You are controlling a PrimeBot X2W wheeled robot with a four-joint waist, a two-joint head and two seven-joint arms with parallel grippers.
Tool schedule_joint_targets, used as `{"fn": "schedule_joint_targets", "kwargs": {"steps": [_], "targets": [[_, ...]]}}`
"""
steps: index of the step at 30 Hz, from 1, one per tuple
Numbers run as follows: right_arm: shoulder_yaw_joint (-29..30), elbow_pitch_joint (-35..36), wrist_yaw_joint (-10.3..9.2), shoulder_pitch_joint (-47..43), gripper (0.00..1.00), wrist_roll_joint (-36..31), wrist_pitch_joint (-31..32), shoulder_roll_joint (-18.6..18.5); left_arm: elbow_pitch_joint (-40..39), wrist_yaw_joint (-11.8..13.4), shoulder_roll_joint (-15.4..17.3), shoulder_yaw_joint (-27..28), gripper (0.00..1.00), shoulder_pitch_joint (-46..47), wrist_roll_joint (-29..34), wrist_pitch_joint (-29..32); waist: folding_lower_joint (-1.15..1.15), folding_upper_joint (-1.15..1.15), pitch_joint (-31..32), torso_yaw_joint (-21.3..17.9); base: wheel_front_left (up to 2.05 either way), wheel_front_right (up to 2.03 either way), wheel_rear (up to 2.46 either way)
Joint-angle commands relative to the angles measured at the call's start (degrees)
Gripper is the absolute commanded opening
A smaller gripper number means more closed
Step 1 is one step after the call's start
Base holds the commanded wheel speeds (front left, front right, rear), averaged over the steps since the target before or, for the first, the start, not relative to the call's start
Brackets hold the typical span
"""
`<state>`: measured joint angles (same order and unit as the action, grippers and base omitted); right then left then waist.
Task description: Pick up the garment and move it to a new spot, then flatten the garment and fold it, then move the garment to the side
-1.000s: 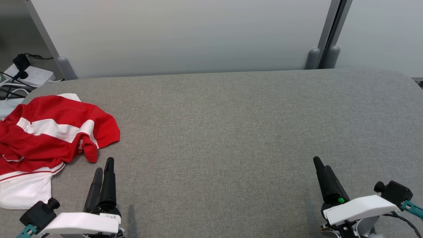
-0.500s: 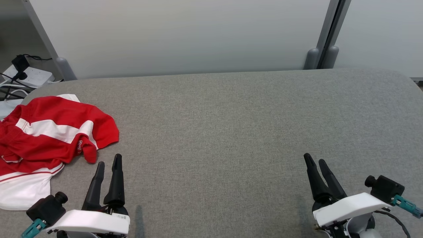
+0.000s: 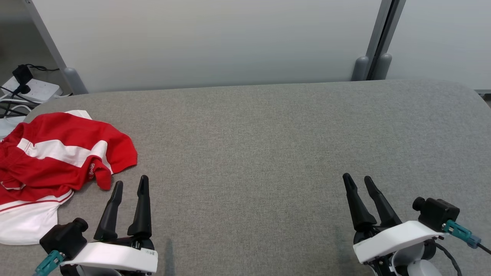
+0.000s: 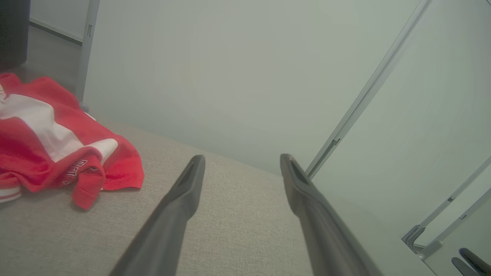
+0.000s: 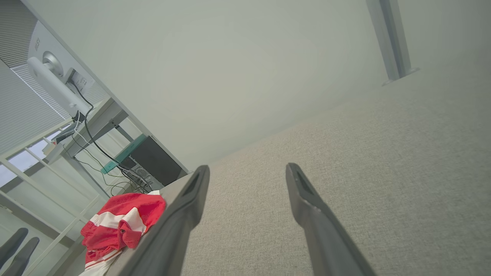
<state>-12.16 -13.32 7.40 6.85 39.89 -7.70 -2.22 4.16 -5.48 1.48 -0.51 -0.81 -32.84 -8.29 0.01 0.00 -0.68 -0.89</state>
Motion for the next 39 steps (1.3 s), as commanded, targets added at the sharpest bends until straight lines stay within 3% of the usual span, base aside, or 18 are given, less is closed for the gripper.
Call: {"fn": "schedule_joint_targets", "kwargs": {"steps": [1,31,39], "targets": [[-1.67,2.28,0.06,2.99,1.00,-2.57,-1.42,-0.35,-2.10,0.54,0.83,0.99,1.00,2.18,2.79,-0.83,0.00,0.00,0.00,0.01,0.00,0.00,0.00],[-2.86,4.03,0.09,3.61,1.00,-24.38,-6.46,-0.61,-0.93,2.46,1.32,0.23,1.00,1.82,21.07,-5.87,0.00,0.00,0.63,0.12,0.00,0.00,0.00],[-2.97,3.98,0.09,3.74,1.00,-26.79,-7.30,-0.66,-0.14,2.47,1.40,-0.25,1.00,1.88,23.65,-6.71,0.00,0.00,0.58,-0.22,0.00,0.00,0.00]]}}
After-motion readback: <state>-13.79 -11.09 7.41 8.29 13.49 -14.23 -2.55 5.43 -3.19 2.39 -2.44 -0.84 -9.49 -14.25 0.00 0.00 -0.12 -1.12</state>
